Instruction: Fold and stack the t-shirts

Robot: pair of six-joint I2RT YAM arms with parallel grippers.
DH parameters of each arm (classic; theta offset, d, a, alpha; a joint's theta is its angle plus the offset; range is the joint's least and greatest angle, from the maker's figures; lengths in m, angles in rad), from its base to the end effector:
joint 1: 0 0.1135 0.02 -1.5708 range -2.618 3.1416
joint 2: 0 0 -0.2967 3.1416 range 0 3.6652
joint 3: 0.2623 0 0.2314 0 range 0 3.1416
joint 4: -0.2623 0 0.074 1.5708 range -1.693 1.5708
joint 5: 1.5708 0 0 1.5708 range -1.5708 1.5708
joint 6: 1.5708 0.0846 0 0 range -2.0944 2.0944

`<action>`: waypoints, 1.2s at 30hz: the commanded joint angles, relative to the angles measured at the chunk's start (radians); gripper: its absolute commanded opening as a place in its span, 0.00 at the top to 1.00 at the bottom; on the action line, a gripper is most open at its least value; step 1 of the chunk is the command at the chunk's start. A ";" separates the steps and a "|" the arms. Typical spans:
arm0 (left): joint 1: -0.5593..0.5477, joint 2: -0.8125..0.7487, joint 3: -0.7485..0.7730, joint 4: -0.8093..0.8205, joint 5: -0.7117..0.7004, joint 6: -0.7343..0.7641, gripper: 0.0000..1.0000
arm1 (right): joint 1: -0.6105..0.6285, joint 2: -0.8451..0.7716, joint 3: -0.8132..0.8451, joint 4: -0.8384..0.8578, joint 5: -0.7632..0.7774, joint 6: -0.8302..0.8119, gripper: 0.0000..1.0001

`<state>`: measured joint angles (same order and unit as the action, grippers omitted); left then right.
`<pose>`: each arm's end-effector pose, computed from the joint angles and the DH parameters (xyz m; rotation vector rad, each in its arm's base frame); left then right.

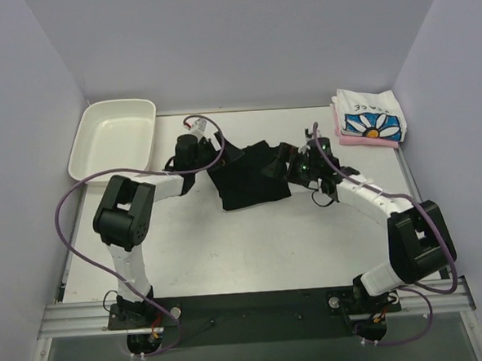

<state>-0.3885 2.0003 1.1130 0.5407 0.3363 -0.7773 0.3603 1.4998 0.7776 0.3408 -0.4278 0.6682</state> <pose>0.4299 -0.2061 0.1956 -0.1558 2.0522 -1.0794 0.3118 0.1550 0.2505 0.0168 2.0791 1.0734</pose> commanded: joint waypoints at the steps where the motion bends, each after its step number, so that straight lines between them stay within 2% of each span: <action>1: -0.004 -0.176 0.028 -0.088 0.047 0.021 0.03 | -0.024 -0.056 0.251 -0.262 0.203 -0.128 0.00; 2: -0.006 -0.223 -0.007 -0.099 0.047 0.019 0.03 | -0.059 -0.041 0.358 -0.337 0.222 -0.143 0.00; 4: -0.010 -0.273 -0.048 -0.111 0.043 0.010 0.03 | -0.089 0.009 0.452 -0.431 0.303 -0.163 0.00; 5: -0.016 -0.320 -0.079 -0.145 0.041 0.010 0.02 | -0.121 0.035 0.551 -0.495 0.413 -0.176 0.00; 8: -0.042 -0.418 -0.120 -0.252 -0.014 0.029 0.03 | -0.168 0.181 0.714 -0.580 0.680 -0.173 0.00; 9: -0.053 -0.448 -0.154 -0.278 -0.034 0.033 0.03 | -0.203 0.254 0.805 -0.580 0.723 -0.164 0.00; 12: -0.107 -0.553 -0.206 -0.419 -0.141 0.041 0.03 | -0.266 0.420 0.993 -0.577 0.767 -0.182 0.00; 16: -0.209 -0.667 -0.237 -0.603 -0.297 0.062 0.03 | -0.348 0.569 1.133 -0.560 0.739 -0.188 0.00; 18: -0.257 -0.715 -0.240 -0.686 -0.328 0.070 0.03 | -0.357 0.615 1.152 -0.516 0.730 -0.177 0.00; 20: -0.276 -0.765 -0.272 -0.706 -0.350 0.070 0.03 | -0.353 0.623 1.129 -0.394 0.771 -0.274 0.00; 24: -0.286 -0.816 -0.311 -0.716 -0.345 0.073 0.02 | -0.331 0.686 1.195 -0.385 0.843 -0.358 0.00; 27: -0.288 -0.813 -0.324 -0.717 -0.338 0.082 0.03 | -0.328 0.683 1.145 -0.308 0.862 -0.406 0.00; 31: -0.288 -0.764 -0.312 -0.690 -0.306 0.088 0.02 | -0.327 0.726 1.157 -0.276 0.856 -0.444 0.00; 36: -0.289 -0.703 -0.300 -0.668 -0.278 0.088 0.03 | -0.333 0.845 1.297 -0.324 0.879 -0.470 0.00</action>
<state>-0.6735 1.2652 0.7910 -0.1612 0.0303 -0.7090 0.0406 2.2570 1.9541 0.0093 0.3935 0.2485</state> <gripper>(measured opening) 0.975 0.999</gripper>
